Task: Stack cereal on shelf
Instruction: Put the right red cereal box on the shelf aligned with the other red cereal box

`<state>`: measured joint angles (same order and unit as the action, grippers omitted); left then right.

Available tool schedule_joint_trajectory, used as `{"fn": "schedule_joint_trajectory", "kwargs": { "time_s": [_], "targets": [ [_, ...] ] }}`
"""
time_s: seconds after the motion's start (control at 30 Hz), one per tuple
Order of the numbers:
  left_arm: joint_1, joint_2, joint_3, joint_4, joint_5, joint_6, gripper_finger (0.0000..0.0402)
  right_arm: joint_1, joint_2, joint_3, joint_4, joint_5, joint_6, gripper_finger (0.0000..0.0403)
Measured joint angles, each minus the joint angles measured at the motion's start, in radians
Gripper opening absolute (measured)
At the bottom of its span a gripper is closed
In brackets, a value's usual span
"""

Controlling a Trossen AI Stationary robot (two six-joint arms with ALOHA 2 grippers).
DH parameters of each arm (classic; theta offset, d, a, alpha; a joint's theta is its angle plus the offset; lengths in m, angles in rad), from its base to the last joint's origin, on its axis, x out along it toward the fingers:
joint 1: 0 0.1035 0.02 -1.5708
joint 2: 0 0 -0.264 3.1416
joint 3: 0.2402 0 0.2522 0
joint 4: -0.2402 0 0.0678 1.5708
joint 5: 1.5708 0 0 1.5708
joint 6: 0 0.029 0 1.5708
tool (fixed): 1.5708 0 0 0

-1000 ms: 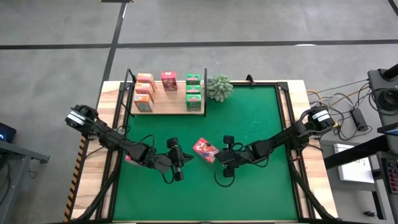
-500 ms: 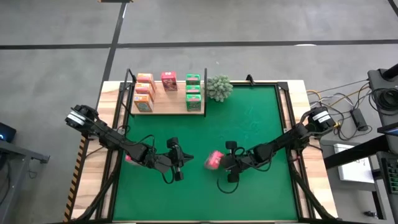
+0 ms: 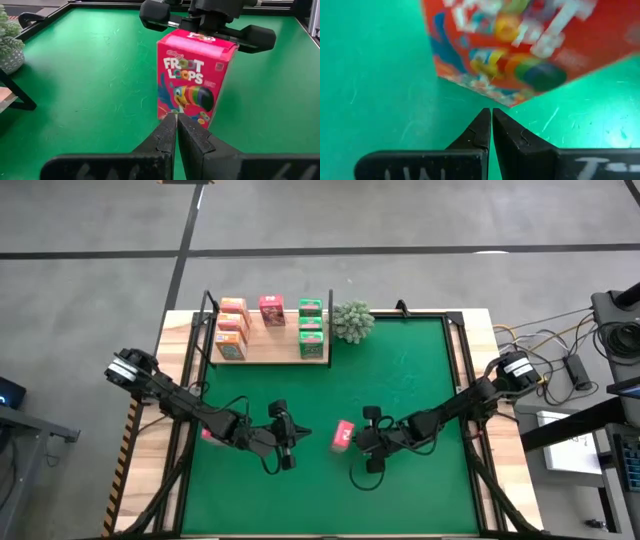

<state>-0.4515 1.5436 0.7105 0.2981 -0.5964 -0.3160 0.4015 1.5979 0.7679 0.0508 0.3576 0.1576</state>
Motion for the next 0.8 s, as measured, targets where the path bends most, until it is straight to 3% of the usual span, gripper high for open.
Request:
{"fn": "schedule_joint_trajectory", "kwargs": {
  "time_s": [0.37, 0.7, 0.8],
  "targets": [
    [0.001, 0.0, 0.0, -0.001, 0.0, 0.0, 0.0001, 0.002, -0.007, 0.055, -0.159, -0.094, 0.014, 0.0009],
    [-0.003, 0.0, 0.0, 0.007, 0.001, -0.062, 0.0001, 0.011, -0.045, 0.241, -0.663, -0.13, -0.003, 0.0009],
    [-0.006, 0.0, 0.0, 0.027, 0.001, -0.09, 0.0001, 0.011, -0.076, 0.275, -0.727, -0.131, -0.062, 0.0009]
  ]
}}
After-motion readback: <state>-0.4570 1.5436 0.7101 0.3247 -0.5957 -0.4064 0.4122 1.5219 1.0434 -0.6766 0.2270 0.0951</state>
